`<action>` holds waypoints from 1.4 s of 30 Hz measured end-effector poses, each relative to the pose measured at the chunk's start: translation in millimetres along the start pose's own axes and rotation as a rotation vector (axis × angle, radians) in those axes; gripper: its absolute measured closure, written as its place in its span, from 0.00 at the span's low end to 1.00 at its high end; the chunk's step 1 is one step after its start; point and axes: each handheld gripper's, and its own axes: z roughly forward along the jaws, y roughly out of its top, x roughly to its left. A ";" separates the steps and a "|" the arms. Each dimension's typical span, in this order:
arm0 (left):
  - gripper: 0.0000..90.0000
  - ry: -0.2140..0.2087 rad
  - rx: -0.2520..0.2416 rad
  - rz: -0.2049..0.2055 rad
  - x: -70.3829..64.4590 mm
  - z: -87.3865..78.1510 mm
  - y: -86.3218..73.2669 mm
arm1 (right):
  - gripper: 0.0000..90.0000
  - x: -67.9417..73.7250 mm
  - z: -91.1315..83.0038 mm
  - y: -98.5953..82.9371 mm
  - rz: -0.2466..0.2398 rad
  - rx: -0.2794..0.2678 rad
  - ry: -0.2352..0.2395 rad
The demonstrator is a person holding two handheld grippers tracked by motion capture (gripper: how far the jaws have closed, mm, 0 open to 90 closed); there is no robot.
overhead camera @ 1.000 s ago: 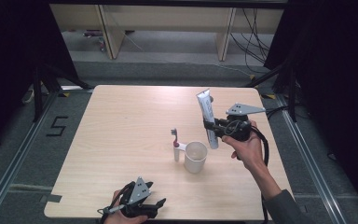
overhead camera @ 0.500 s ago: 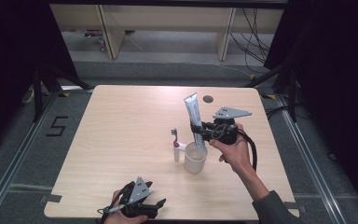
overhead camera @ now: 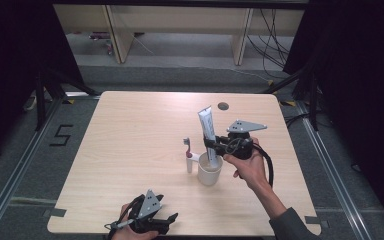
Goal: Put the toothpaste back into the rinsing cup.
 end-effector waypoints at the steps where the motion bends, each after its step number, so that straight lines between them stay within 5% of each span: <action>1: 0.28 -0.002 0.000 0.002 0.1 -0.1 0.1 | 0.83 0.0 1.1 -2.4 0.007 -0.002 0.014; 10: 0.28 -0.004 -0.018 -0.015 -1.4 0.5 -0.2 | 0.83 1.9 5.1 -12.7 0.006 0.010 0.022; 12: 0.28 -0.002 -0.006 -0.002 -0.2 -0.4 0.4 | 0.83 4.8 4.1 -15.9 0.038 0.018 0.019; 42: 0.28 -0.001 -0.007 -0.004 -1.2 0.5 -0.2 | 0.83 3.3 3.1 -40.8 0.020 0.058 0.026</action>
